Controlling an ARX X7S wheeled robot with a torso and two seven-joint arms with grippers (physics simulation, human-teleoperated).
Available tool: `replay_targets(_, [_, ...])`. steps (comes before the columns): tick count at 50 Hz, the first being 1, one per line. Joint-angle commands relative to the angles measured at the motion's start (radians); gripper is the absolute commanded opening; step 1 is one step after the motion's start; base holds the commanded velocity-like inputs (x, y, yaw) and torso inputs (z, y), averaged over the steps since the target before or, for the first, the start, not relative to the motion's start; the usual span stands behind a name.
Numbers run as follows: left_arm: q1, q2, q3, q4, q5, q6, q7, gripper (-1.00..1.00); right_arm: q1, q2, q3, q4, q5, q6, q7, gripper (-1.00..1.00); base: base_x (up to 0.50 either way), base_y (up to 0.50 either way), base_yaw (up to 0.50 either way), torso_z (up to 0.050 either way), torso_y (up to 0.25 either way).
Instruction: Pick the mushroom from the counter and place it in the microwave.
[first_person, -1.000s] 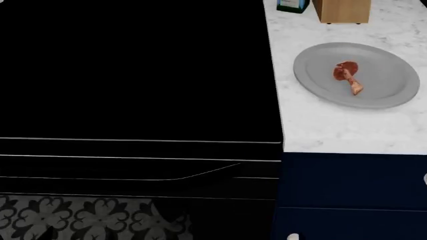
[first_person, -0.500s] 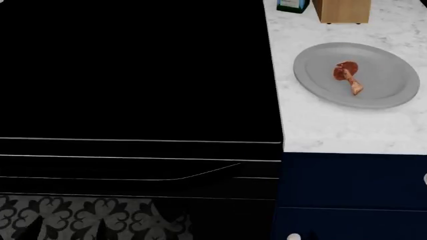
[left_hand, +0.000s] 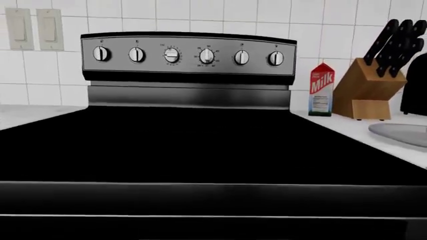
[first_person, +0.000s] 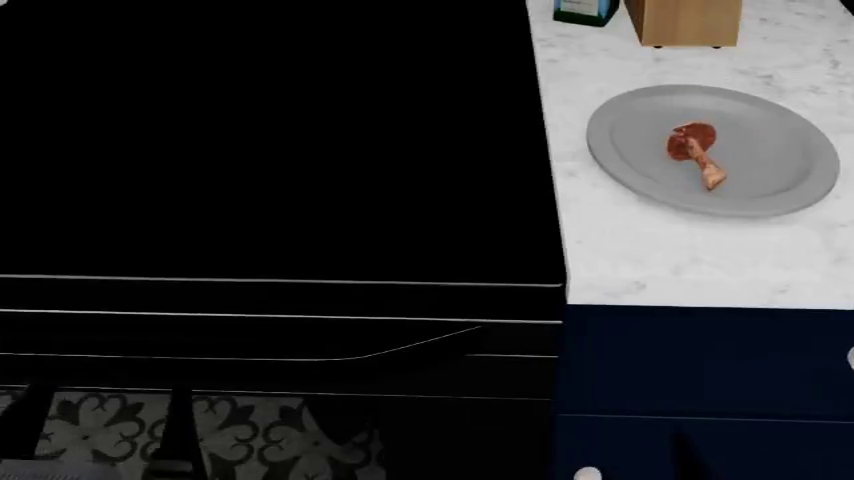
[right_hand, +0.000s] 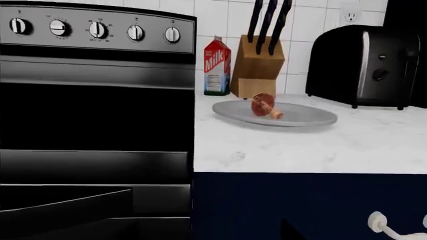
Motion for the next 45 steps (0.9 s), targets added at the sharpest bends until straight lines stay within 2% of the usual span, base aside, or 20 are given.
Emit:
replay_targets(1, [-0.091,-0.006,-0.036,0.079,0.0,-0.116,-0.01,1.0,-0.012,0.026,0.079,-0.119,0.005,0.053,0.009,1.0,0.0,0.0,0.0,0.0,0.0])
replay_targets(11, [-0.159,-0.022,-0.052,0.114,-0.054,-0.177,0.005,1.0,-0.033,0.075,0.141,-0.259,0.017,0.108,0.058,1.0,0.0,0.0,0.0,0.006,0.0])
replay_targets(31, [-0.238,-0.046,-0.061,0.131,-0.073,-0.241,0.001,1.0,-0.068,0.143,0.251,-0.44,0.033,0.182,0.131,1.0,0.0,0.0,0.0,0.05,0.0])
replay_targets(37, [-0.29,-0.057,-0.075,0.136,-0.099,-0.304,-0.007,1.0,-0.062,0.172,0.29,-0.502,0.038,0.225,0.154,1.0,0.0,0.0,0.0,0.05,0.0])
replay_targets(45, [-0.424,-0.065,-0.091,0.127,-0.145,-0.402,-0.002,1.0,-0.046,0.23,0.391,-0.616,0.067,0.308,0.194,1.0,0.0,0.0,0.0,0.05,0.0])
